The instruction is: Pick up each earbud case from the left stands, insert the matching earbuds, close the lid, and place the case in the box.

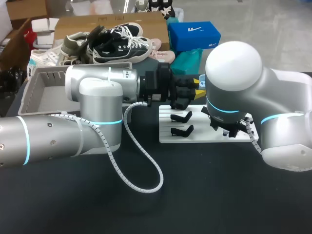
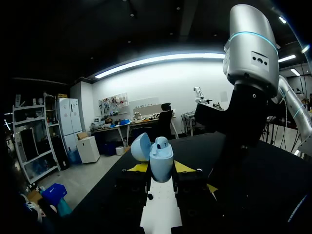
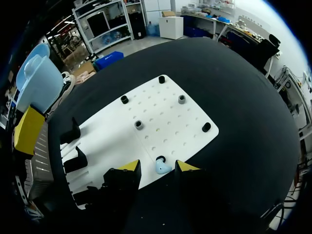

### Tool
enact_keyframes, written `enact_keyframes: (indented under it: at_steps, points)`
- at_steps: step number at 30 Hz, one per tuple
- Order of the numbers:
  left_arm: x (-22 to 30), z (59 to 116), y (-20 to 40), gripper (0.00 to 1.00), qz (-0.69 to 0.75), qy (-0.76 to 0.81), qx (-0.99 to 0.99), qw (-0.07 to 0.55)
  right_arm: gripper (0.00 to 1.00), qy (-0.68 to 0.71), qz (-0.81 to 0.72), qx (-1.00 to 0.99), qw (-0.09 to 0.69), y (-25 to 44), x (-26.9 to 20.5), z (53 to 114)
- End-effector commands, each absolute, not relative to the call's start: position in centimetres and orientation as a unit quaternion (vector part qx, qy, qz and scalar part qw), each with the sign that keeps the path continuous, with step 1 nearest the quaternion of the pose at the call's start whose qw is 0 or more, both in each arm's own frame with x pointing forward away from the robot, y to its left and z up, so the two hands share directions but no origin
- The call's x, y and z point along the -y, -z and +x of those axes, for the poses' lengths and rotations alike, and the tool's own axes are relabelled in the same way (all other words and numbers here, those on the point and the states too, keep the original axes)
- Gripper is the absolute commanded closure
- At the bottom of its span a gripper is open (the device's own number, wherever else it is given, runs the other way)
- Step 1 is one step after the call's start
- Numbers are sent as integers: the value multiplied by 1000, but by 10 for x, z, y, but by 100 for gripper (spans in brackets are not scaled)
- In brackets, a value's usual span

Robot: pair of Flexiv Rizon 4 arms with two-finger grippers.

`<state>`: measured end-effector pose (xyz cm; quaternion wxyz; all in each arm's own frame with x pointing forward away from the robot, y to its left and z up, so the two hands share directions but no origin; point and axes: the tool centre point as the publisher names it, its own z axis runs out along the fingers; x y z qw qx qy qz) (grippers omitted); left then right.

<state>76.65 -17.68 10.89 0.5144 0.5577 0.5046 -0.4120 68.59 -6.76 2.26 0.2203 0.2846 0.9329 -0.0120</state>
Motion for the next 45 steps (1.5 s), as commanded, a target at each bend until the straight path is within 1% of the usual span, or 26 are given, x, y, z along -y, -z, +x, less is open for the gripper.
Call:
enact_keyframes:
  at_steps: [1,5,8,17,20,24,27,28,29,30,38,45]
  points:
    - [177,767,-108,100,557,412,-504,515,58,11,288,-932,220,-20,68,685]
    - [177,767,-108,100,557,412,-504,515,59,11,292,-931,218,-19,70,683]
    - [177,767,-108,100,557,412,-504,515,63,10,295,-931,215,-17,72,683]
    - [177,767,-108,100,557,412,-504,515,65,10,297,-930,214,-17,73,683]
    - [177,767,-108,100,557,412,-504,515,69,10,298,-930,214,-16,73,684]
    - [177,767,-108,100,557,412,-504,515,82,9,298,-930,213,-16,73,685]
    - [177,767,-108,100,557,412,-504,515,86,8,298,-931,212,-15,72,686]
    - [177,767,-108,100,557,412,-504,515,90,8,298,-931,212,-15,71,686]
    - [177,767,-108,100,557,412,-504,515,96,8,298,-931,211,-15,71,686]
    - [177,767,-108,100,557,412,-504,515,100,8,297,-931,211,-14,71,686]
    - [177,767,-108,100,557,412,-504,515,100,10,301,-928,219,-28,72,677]
    - [177,767,-108,100,557,412,-504,515,100,1,286,-931,226,-50,73,655]
